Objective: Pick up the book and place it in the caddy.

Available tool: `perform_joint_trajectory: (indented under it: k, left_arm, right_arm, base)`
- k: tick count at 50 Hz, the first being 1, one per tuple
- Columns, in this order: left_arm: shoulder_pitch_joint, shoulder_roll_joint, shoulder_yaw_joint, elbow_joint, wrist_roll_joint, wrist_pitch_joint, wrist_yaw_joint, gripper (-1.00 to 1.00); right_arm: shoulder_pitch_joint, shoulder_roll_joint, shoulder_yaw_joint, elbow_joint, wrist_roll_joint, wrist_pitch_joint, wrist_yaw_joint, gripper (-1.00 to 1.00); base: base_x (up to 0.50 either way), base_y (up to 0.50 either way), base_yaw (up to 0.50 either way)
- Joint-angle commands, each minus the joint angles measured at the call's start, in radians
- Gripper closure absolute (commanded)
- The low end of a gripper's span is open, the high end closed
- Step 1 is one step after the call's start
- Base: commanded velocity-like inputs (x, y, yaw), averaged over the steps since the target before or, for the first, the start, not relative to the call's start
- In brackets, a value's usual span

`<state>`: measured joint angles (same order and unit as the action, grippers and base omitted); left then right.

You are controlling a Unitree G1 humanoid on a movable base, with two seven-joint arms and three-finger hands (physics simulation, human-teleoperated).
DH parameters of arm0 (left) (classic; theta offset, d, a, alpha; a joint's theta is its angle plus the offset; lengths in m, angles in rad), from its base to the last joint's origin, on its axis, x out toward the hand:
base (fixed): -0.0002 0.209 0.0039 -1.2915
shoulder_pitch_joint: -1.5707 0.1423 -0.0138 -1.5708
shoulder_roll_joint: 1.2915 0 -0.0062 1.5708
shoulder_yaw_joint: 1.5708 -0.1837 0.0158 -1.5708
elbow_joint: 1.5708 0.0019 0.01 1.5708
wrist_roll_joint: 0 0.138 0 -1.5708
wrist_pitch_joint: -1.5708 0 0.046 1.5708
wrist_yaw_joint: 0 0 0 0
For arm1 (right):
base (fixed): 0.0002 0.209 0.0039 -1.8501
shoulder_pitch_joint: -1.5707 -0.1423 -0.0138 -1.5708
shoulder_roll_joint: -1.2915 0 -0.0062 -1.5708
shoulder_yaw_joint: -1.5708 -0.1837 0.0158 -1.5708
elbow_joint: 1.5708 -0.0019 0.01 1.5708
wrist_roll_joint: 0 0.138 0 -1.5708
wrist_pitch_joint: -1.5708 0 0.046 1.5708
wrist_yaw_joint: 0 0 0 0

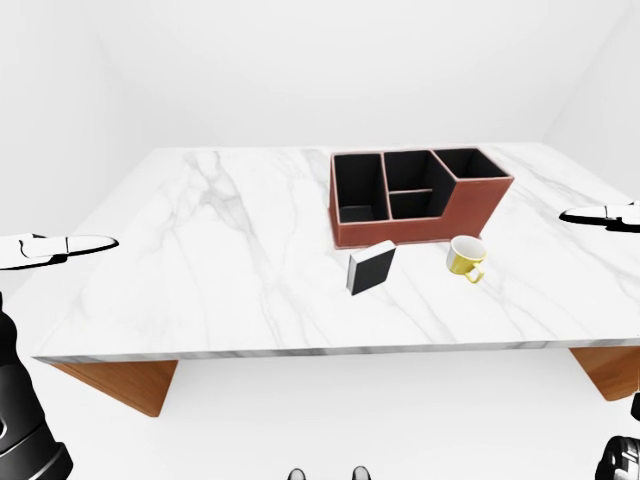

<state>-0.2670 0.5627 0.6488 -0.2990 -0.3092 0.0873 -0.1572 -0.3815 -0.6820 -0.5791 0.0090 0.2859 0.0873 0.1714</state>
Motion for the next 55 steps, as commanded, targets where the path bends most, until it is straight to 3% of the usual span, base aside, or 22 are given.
perform_joint_trajectory:
  k: [1, 47, 55]
  left_arm:
    - [0.004, -0.003, 0.001, -0.003, 0.002, 0.0, 0.0, -1.0]
    - [0.005, -0.006, -0.001, -0.004, 0.013, 0.0, -0.004, -1.0]
    - [0.007, -0.007, 0.0, -0.009, 0.014, 0.0, -0.007, -1.0]
  right_arm:
    - [0.003, 0.001, -0.003, -0.004, 0.002, 0.0, 0.001, -1.0]
    - [0.001, -0.003, -0.003, 0.0, 0.005, 0.0, -0.004, -1.0]
    - [0.003, -0.005, -0.039, -0.03, 0.086, 0.0, -0.02, -1.0]
  base:
    - [0.5, 0.0, 0.0]
    - [0.5, 0.0, 0.0]
    - [0.27, 0.0, 0.0]
